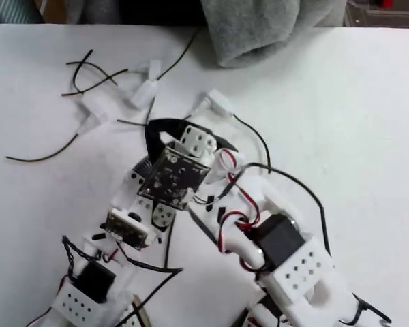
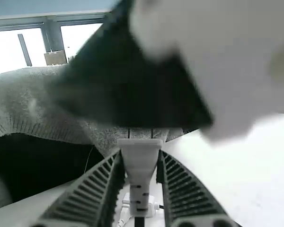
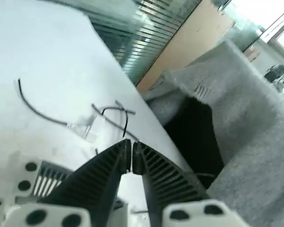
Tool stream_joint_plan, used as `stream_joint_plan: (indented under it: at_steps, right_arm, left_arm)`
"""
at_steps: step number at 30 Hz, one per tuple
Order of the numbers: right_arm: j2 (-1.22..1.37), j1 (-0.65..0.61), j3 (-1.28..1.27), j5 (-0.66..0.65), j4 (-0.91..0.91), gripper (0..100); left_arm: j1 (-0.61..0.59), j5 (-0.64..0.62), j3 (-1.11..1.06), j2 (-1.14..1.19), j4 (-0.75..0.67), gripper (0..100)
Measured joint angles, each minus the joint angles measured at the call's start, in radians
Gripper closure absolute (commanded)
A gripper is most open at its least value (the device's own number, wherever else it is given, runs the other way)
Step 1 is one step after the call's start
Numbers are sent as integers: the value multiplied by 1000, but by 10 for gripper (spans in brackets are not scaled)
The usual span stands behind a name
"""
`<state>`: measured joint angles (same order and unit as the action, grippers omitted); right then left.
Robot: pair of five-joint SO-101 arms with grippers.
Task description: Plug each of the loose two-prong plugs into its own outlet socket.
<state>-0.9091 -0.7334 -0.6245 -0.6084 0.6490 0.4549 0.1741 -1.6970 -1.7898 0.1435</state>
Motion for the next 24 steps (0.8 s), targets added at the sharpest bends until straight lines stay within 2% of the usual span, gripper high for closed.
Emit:
stream_joint_plan:
  at_steps: [3, 10, 14, 19, 24]
  right_arm:
    - [0, 21, -103, 0, -61, 979]
    - [-8, 161, -249, 5, -245, 979]
    - [-12, 221, -250, -14, -262, 979]
    - [-12, 265, -249, -117, -264, 979]
    - [11, 344, -256, -138, -255, 979]
  left_arm:
    - [0, 0, 0, 0, 0, 978]
    - [6, -2, 0, 5, 3, 978]
    - [8, -2, 0, 5, 6, 978]
    - [8, -2, 0, 5, 6, 978]
    - [6, 0, 0, 0, 3, 978]
